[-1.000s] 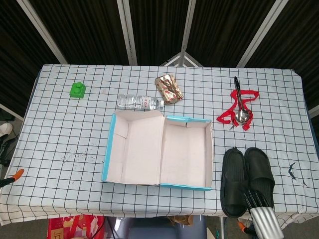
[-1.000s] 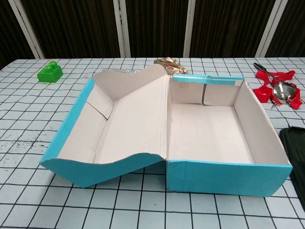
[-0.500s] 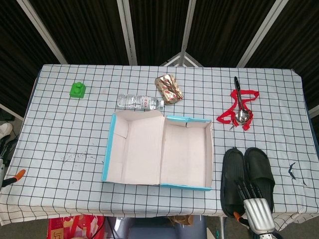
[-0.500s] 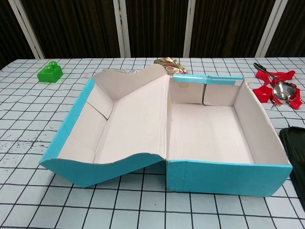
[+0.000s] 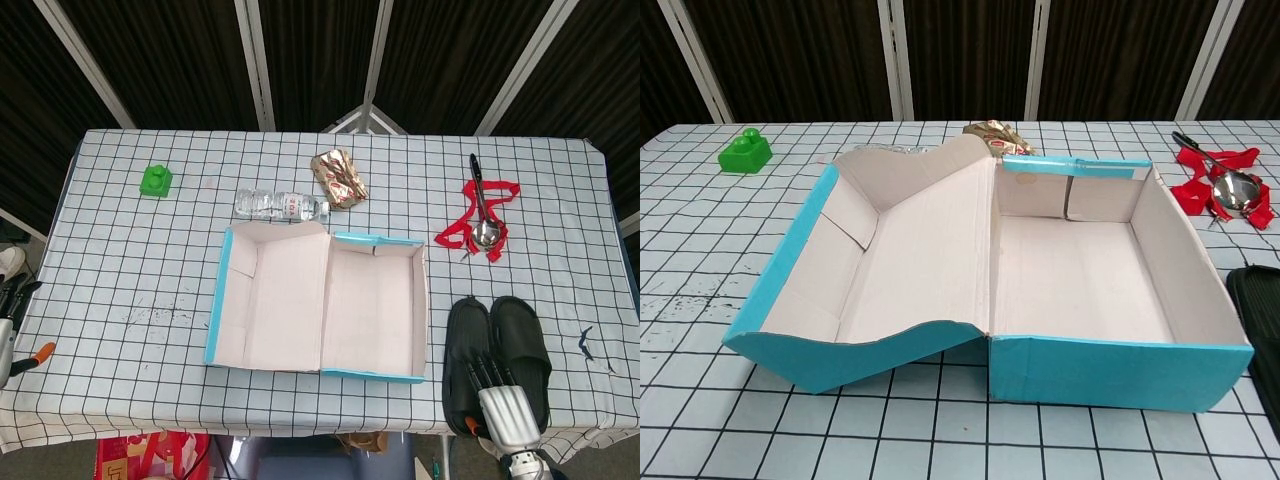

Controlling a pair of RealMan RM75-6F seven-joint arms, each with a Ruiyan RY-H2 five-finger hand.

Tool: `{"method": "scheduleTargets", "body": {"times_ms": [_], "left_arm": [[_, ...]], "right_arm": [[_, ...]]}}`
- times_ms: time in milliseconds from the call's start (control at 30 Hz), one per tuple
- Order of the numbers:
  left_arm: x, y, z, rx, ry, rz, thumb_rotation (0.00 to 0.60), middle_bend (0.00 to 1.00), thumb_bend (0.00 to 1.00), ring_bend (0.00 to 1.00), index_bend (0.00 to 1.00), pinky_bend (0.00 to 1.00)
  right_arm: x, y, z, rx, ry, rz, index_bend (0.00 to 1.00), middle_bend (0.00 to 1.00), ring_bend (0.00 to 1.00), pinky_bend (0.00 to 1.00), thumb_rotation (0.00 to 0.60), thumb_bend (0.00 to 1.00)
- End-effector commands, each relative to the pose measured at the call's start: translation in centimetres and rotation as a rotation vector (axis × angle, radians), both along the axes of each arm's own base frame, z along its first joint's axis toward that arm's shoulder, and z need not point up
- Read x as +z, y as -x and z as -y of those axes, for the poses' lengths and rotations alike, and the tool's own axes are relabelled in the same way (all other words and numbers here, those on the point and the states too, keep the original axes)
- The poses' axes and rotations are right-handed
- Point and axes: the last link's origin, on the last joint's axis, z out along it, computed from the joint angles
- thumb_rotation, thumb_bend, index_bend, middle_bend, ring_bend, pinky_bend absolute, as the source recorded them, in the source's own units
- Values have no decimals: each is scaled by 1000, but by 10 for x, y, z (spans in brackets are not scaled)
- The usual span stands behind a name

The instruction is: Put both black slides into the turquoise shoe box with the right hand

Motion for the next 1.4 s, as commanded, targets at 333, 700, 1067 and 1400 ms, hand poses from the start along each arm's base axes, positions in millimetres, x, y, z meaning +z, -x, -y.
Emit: {"method": "scheduleTargets", "body": {"times_ms": [333, 700, 1067, 1400], "left_arm": [[-2, 0, -1, 7, 6, -7, 600, 71, 238, 0, 159, 93], [-6, -1, -2, 8, 20, -14, 600, 70, 237, 0, 159, 93], [-7, -1, -2, 12, 23, -18, 600, 71, 238, 0, 161, 93], [-7, -1, -2, 13, 24, -21, 600, 71, 237, 0, 160, 93]], "right_arm": [[3, 2, 8, 17, -24, -35, 93, 33, 24, 71, 600, 198], [19, -5, 3, 13, -112, -90, 93, 33, 9, 61, 600, 198], [18, -15, 15, 18, -125, -102, 93, 33, 9, 61, 600, 198], [13, -19, 25, 23, -112, -147, 133, 33, 9, 61, 600, 198]]}}
